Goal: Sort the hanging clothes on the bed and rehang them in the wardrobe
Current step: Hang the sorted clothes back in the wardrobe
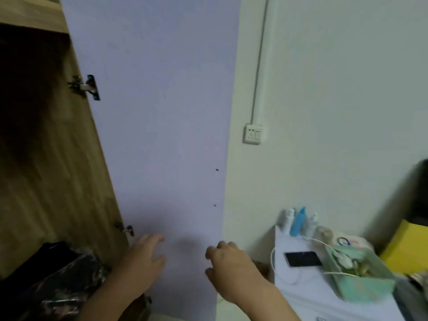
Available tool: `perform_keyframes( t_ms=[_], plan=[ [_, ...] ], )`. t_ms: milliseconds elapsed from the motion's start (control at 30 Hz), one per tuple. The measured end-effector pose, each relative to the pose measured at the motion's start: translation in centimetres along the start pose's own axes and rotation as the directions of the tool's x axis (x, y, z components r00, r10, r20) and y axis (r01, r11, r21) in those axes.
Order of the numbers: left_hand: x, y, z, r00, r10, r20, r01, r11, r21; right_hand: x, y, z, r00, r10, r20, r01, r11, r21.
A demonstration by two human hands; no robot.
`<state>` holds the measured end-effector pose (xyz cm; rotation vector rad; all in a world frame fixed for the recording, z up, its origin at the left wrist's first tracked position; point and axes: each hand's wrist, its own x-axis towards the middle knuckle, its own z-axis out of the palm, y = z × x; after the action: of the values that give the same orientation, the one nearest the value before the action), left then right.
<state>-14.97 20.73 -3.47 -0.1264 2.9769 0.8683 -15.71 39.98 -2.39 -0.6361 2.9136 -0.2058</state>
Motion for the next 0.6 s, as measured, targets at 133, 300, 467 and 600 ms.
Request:
perform_keyframes(
  t_ms=[133,300,467,600],
  plan=[
    [0.8,4.9,3.3,0.988,0.155,0.029,-0.156,0.987,0.046,-4.6,4.4,-0.3,0.987,0.159,-0.027,-0.158,0.987,0.033],
    [-0.2,12.9,8.3,0.929,0.357,0.096,-0.361,0.932,0.028,-11.7,10.4,0.0,0.919,0.388,-0.073,-0.383,0.920,0.078],
    [-3.4,21.5,13.9,0.842,0.495,0.214,-0.502,0.864,-0.023,-20.7,16.1,0.4,0.827,0.557,-0.074,-0.550,0.829,0.101],
    [-7.6,28.3,18.8,0.768,0.569,0.295,-0.576,0.814,-0.068,-29.0,20.1,0.7,0.745,0.663,-0.072,-0.652,0.747,0.127]
  ],
)
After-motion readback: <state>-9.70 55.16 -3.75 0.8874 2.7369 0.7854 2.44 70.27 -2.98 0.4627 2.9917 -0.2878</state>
